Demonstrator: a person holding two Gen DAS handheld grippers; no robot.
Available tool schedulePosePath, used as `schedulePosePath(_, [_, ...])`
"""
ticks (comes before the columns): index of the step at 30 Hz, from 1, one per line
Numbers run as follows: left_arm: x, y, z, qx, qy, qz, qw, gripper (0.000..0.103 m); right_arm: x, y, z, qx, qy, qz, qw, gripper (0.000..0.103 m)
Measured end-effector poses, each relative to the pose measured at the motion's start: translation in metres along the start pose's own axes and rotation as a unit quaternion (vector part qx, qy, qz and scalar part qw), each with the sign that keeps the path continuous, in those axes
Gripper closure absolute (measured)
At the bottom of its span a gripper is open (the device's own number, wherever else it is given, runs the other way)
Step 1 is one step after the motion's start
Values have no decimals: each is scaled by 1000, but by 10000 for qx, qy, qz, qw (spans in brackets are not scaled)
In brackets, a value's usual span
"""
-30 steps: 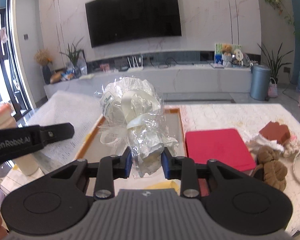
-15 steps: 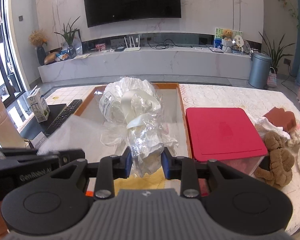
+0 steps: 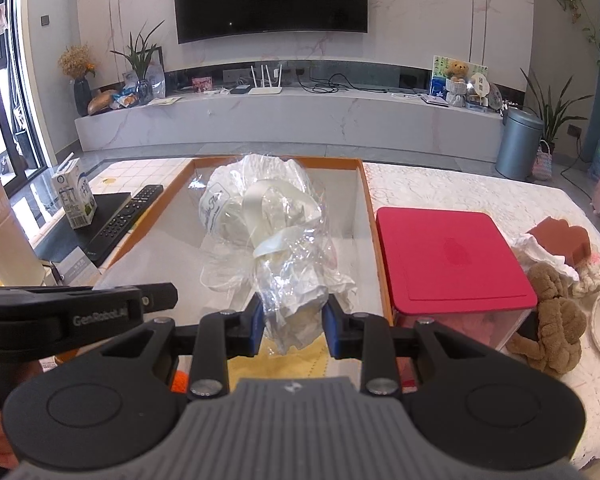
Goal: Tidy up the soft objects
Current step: 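Open the left tool to drop the cloth while the right tool releases the bag into the box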
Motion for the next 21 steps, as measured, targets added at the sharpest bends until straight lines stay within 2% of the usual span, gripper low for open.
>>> schedulePosePath(1, [0,1,-1,2,2,-21,10000,59,1,0,1,17,5,4,10000,74])
schedulePosePath(2, [-1,2,-4,13,-41,-44,10000,46,1,1,2,24,7,9,10000,74])
schedulePosePath(5, [-3,7,-13,-131,-174,-50,9998,25,2,4,2,24,-3,11,10000,74])
schedulePosePath(9, [-3,15,-35,-499,59,137,9986,21,2,4,3,5,-12,34,10000,74])
schedulePosePath(13, [8,27,-58,-914,313,-35,9953,17,2,0,7,51,26,87,9999,74])
schedulePosePath(16, [14,32,-76,-1559,525,93,9863,16,5,-3,13,125,60,102,9999,74])
schedulePosePath(18, [17,35,-82,-1811,835,223,9797,15,10,-5,18,153,26,27,9999,74])
schedulePosePath(19, [19,37,-83,-1878,966,255,9771,15,13,-5,20,173,35,3,9998,74])
schedulePosePath(21, [25,38,-81,-1803,1090,198,9773,15,17,-8,22,204,90,0,9998,74])
Point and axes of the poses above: each gripper's, at about its wrist camera, not at the fingertips, and z roughly the way its jaws point, x to its left, y to its top, the point moved 6 cm from there along z, roughly the way its jaws point, and after that the axes turned 2 degrees about y, right-handed, at the moved point
